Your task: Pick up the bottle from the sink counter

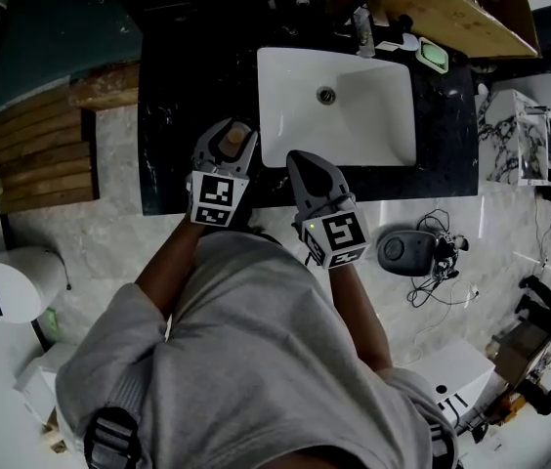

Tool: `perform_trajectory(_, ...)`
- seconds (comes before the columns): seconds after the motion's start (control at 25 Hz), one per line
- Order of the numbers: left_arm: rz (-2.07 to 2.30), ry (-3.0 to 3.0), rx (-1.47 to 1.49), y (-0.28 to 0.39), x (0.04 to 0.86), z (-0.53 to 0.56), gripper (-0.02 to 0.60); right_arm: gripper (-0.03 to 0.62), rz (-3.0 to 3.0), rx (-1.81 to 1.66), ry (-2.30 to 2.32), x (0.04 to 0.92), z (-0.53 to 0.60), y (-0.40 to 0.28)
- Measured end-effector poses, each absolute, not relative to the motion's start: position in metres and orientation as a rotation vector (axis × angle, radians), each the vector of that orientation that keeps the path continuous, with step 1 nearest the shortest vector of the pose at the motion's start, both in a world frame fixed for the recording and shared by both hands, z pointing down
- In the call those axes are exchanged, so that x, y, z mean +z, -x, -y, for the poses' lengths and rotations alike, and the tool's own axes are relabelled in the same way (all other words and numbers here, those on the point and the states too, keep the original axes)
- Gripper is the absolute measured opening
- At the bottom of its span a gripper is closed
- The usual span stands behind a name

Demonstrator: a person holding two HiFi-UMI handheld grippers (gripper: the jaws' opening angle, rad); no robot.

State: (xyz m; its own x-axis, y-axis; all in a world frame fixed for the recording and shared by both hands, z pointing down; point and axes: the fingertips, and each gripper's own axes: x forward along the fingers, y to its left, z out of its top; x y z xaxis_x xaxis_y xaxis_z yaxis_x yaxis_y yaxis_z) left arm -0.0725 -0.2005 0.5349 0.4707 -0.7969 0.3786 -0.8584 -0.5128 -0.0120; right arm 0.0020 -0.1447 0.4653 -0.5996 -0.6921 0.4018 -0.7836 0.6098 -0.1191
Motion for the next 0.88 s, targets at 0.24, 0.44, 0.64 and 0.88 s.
perform_trajectory(0.24,1.401,-2.568,0.52,0.071,0.533,0.2,0.162,0.009,2.528,0.408,-1.187,0.468,0.147,0.002)
perform_trajectory(0.44,1.349,-2.611,0.533,0.069,0.531,0.198,0.129,0.009,2.538,0.399,-1.187,0.467,0.15,0.007)
perform_trajectory(0.64,1.307,-2.632,0.552,0.07,0.532,0.198,0.127,0.009,2.525,0.407,-1.181,0.468,0.152,0.012)
perform_trajectory(0.88,1.283,-2.625,0.571,0.072,0.533,0.199,0.127,0.009,2.519,0.409,-1.207,0.47,0.155,0.012)
